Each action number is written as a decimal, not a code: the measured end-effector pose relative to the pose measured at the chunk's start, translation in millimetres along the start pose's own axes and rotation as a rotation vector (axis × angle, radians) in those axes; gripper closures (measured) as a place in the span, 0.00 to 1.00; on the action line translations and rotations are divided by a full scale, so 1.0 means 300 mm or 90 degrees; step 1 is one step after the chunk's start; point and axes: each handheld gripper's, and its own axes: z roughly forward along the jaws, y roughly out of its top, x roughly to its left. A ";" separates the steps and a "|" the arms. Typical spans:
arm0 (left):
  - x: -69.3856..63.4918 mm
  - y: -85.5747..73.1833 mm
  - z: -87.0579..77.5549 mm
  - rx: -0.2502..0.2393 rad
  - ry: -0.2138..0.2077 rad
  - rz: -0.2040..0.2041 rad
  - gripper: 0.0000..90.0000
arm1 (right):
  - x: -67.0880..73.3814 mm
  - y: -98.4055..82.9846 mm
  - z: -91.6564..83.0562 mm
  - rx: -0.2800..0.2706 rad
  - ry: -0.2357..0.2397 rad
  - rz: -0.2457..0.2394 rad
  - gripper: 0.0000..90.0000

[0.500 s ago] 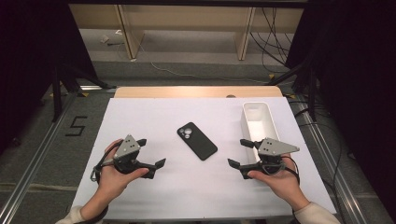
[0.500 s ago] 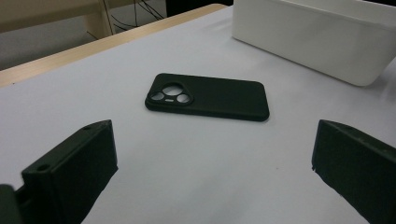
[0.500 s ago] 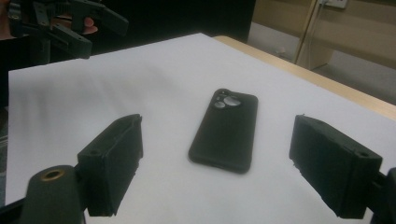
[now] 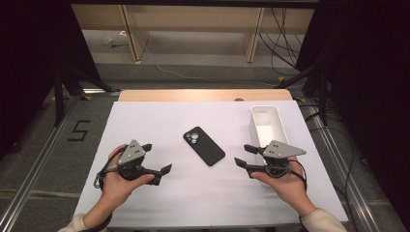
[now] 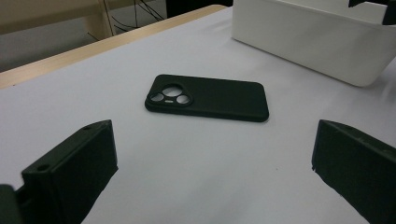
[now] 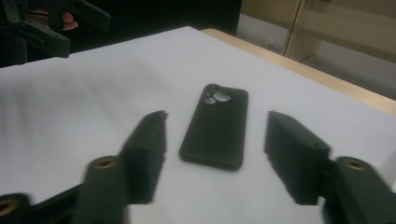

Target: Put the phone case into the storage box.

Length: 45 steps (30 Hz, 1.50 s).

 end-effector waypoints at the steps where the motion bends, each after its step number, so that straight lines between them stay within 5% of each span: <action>1: 0.000 0.000 0.001 0.000 0.000 0.000 0.00 | 0.004 0.007 0.019 0.009 -0.009 0.004 0.70; 4: -0.001 -0.001 0.006 0.003 -0.001 0.002 0.00 | 0.017 0.020 0.055 0.032 -0.017 0.004 0.91; 7: -0.002 -0.001 0.008 0.004 -0.002 0.002 0.00 | 0.032 0.031 0.096 0.061 -0.030 0.010 1.00; 21: -0.006 -0.002 0.023 0.009 -0.004 0.003 0.00 | 0.030 0.055 0.254 0.133 -0.057 0.062 1.00; 34: -0.004 -0.004 0.026 0.010 -0.005 0.000 0.00 | -0.047 0.041 0.405 0.221 -0.131 0.081 1.00; 45: -0.002 -0.007 0.025 0.011 -0.006 -0.002 0.00 | -0.075 0.008 0.481 0.276 -0.160 0.087 1.00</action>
